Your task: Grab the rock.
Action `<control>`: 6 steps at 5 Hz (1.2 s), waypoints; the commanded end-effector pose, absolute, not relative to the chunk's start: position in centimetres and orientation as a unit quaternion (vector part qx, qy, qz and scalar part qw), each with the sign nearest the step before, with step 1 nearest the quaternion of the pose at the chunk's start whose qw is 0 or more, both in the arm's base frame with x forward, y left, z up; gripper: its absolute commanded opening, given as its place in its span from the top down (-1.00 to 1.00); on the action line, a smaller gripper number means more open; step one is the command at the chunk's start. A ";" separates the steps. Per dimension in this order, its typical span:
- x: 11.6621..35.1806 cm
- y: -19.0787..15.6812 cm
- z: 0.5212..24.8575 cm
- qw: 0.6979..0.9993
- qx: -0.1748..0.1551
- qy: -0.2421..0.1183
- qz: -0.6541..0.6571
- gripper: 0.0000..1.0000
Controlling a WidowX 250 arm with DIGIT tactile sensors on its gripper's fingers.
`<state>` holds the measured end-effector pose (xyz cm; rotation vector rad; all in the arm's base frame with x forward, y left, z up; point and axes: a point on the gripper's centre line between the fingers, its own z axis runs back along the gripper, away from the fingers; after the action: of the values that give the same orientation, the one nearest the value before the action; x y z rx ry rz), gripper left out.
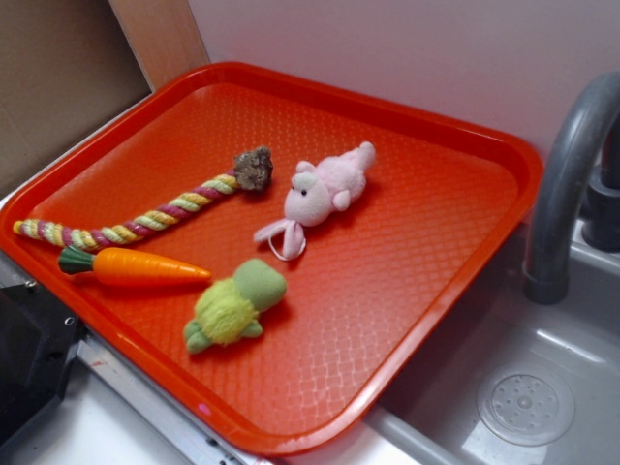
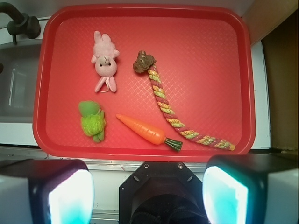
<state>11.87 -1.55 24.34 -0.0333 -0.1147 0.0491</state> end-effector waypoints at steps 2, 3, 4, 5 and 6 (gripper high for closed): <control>13.3 -1.7 23.0 0.994 -0.042 -0.085 -0.046 -1.00; 15.6 -1.2 21.2 0.989 -0.050 -0.091 -0.109 -1.00; 19.7 -1.2 17.4 0.967 -0.051 -0.109 -0.224 -1.00; 24.3 -2.3 12.2 0.954 -0.048 -0.086 -0.284 -1.00; 26.1 -2.9 8.8 0.952 -0.019 -0.055 -0.299 -1.00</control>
<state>25.49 -2.07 7.52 -0.0516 -0.0584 -0.5966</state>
